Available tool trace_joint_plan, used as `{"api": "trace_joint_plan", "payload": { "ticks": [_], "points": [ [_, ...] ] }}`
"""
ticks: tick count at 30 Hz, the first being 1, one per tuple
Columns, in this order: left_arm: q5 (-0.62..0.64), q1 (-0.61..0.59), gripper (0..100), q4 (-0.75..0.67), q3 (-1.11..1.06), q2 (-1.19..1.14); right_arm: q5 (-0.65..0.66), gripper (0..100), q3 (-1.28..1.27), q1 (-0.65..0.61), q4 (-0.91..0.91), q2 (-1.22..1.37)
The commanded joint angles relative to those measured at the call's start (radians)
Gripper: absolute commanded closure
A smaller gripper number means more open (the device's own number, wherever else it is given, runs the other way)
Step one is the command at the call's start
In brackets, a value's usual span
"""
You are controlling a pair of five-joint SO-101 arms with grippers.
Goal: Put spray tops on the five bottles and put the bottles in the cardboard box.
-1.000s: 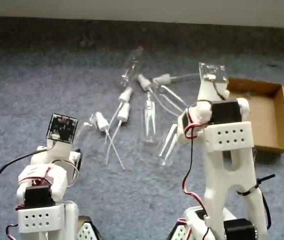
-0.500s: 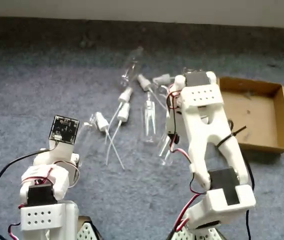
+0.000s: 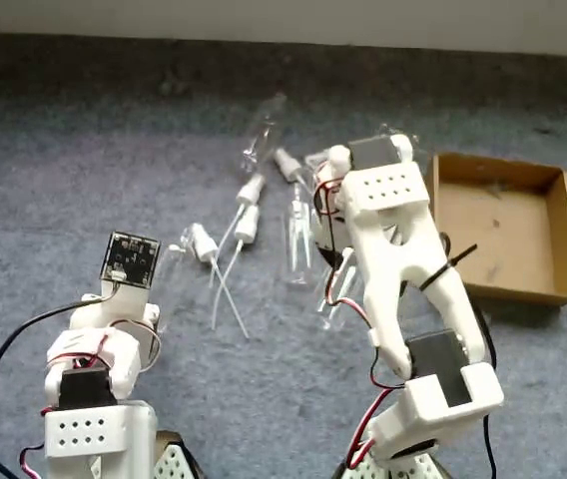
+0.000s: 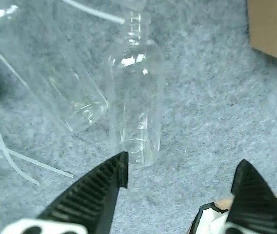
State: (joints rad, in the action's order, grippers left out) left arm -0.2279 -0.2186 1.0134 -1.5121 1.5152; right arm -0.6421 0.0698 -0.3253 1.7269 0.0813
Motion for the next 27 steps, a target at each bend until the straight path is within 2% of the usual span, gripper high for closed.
{"api": "trace_joint_plan", "payload": {
  "ticks": [1,3,8,22,27],
  "points": [
    [0.009,0.008,98,-0.023,0.002,0.004,-0.025,67.6,-0.016,-0.022,-0.05,0.019],
    [0.009,0.008,98,-0.023,0.002,0.004,-0.049,67.6,-0.056,-0.022,-0.056,0.053],
    [0.009,0.008,98,-0.023,0.002,0.004,-0.209,67.6,-0.067,-0.019,-0.156,0.143],
    [0.008,0.008,98,-0.023,0.002,0.004,-0.216,67.7,-0.058,-0.024,-0.236,0.283],
    [0.008,0.008,98,-0.023,0.001,0.004,-0.17,67.7,-0.064,-0.022,-0.24,0.354]
  ]
}}
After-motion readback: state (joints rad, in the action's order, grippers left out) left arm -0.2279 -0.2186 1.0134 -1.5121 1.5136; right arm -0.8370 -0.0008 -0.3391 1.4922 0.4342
